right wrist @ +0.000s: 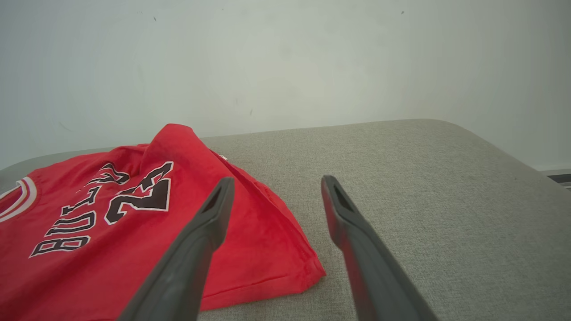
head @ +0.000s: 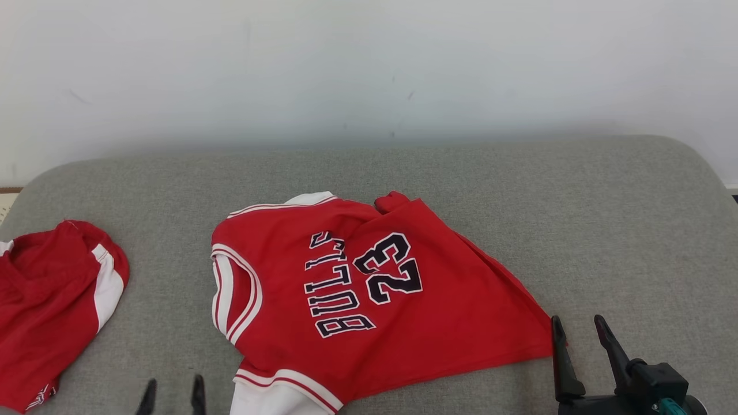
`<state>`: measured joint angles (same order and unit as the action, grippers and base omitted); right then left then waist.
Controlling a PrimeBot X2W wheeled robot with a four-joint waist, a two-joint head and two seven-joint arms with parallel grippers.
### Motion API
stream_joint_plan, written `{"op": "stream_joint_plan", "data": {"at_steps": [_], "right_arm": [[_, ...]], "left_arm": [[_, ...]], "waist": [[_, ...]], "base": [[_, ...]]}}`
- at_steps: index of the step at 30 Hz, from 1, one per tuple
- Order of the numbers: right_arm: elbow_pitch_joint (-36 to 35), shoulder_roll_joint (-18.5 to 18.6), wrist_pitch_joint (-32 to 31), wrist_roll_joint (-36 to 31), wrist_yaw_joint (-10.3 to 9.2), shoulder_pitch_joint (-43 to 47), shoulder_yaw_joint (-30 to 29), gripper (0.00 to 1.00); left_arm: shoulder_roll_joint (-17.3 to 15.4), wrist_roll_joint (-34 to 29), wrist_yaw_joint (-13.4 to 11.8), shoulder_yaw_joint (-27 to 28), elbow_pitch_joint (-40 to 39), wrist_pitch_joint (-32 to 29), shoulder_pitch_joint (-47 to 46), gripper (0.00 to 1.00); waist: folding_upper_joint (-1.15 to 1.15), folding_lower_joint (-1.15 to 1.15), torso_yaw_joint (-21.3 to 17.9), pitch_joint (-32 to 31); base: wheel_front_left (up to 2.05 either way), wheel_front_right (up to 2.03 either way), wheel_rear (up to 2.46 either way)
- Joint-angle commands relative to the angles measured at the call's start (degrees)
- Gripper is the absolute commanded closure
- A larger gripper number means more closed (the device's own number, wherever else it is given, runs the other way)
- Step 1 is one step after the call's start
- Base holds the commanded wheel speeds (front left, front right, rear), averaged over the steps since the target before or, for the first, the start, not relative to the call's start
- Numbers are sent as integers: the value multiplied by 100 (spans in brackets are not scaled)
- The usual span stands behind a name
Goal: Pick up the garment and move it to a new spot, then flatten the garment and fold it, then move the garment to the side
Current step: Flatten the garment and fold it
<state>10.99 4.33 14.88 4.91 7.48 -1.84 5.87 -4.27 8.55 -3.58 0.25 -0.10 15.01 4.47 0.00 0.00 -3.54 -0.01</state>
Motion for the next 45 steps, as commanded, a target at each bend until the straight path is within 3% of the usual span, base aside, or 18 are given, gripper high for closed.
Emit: {"op": "stream_joint_plan", "data": {"at_steps": [1,9,18,35,37,38,39,40,45], "right_arm": [[29,46,-33,-14,3,-30,3,0],[325,249,-479,85,3,-88,-8,0],[867,450,-611,105,3,-278,-61,0],[2741,567,-282,214,3,-1245,180,0],[2946,584,-244,219,3,-1364,226,0],[3043,593,-216,228,3,-1435,244,38],[3150,594,-200,227,3,-1493,285,80],[3231,592,-168,224,3,-1542,321,100],[3438,603,-28,242,3,-1721,381,100]], "left_arm": [[-15,30,55,-56,55,25,142,0],[-73,-88,548,-735,465,-218,509,0],[-53,69,626,-847,964,-167,382,0],[-6,225,763,-938,2029,13,-224,0],[0,253,798,-962,2134,20,-283,44],[2,265,810,-975,2193,22,-322,82],[0,277,833,-987,2244,26,-357,100],[-3,275,846,-1005,2305,28,-394,100],[10,329,894,-1012,2321,25,-500,100]], "waist": [[0,0,-7,0],[0,0,129,91],[0,0,232,168],[0,0,277,280],[0,0,283,289],[0,0,286,294],[0,0,290,296],[0,0,294,298],[0,0,316,286]], "base": [[0,0,0],[0,0,0],[0,0,0],[0,0,0],[0,0,0],[0,0,0],[0,0,0],[0,0,0],[0,0,0]]}}
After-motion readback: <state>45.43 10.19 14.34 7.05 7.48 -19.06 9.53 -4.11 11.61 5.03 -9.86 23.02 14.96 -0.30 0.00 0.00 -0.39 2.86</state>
